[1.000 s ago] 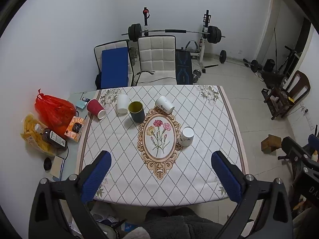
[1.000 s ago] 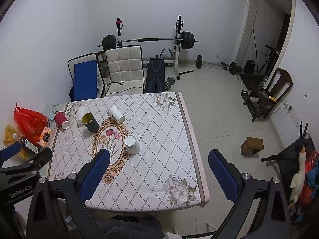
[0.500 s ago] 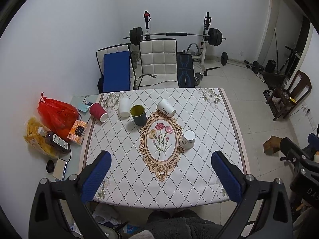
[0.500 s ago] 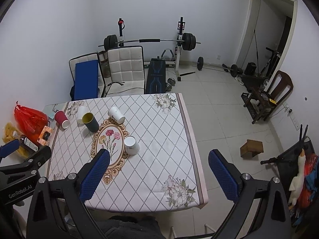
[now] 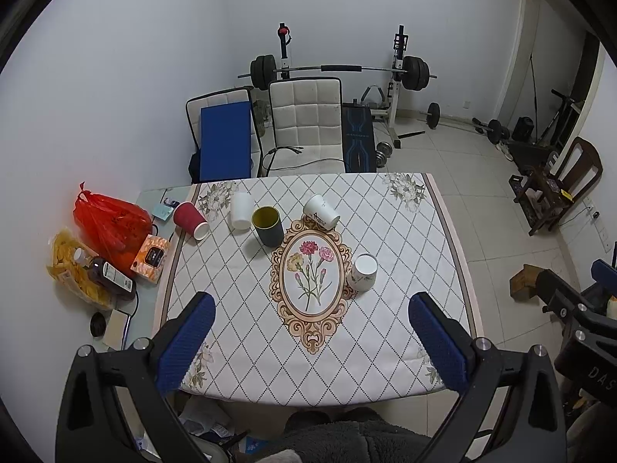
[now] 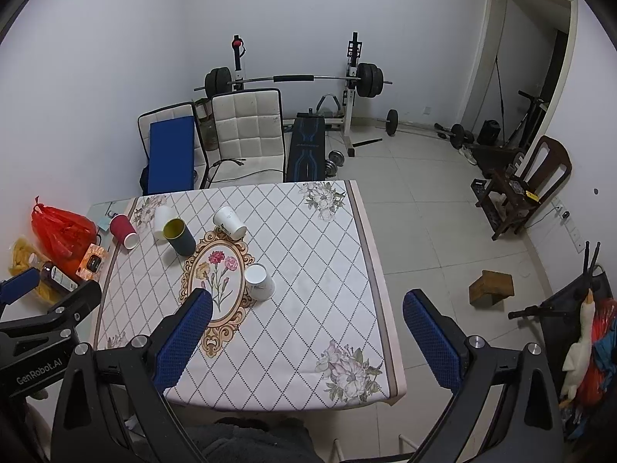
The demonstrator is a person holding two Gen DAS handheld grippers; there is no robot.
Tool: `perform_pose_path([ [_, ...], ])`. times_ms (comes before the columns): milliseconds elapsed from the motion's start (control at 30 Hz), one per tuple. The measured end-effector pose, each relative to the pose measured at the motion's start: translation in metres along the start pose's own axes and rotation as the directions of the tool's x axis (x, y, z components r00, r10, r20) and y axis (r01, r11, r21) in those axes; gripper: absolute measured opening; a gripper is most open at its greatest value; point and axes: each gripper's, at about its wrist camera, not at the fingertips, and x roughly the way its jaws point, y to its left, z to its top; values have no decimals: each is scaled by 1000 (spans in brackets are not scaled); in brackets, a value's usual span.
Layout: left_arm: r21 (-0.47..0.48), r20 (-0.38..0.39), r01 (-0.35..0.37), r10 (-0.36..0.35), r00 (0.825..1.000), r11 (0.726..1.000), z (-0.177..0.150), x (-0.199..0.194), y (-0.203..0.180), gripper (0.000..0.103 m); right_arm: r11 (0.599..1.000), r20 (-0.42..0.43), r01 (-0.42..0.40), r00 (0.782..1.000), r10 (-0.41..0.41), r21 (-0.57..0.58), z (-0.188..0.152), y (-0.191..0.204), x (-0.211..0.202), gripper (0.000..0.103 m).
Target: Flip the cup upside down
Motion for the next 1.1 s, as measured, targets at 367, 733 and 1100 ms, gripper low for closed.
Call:
perform_pose_path([
  [367, 3, 1, 2, -2, 1000, 1000, 1, -1, 0, 103, 1000, 0, -2, 1000, 2, -1, -1, 2, 2, 101],
  [733, 0, 4, 1, -1, 1000, 1000, 3, -2, -1, 103, 1000, -10, -13, 1000, 13, -6, -4, 3, 8, 101],
  [1100, -5, 5, 0, 0, 1000, 1000, 6, -4, -2, 103, 1000, -11, -20, 1000, 20, -9, -3, 2, 8, 101],
])
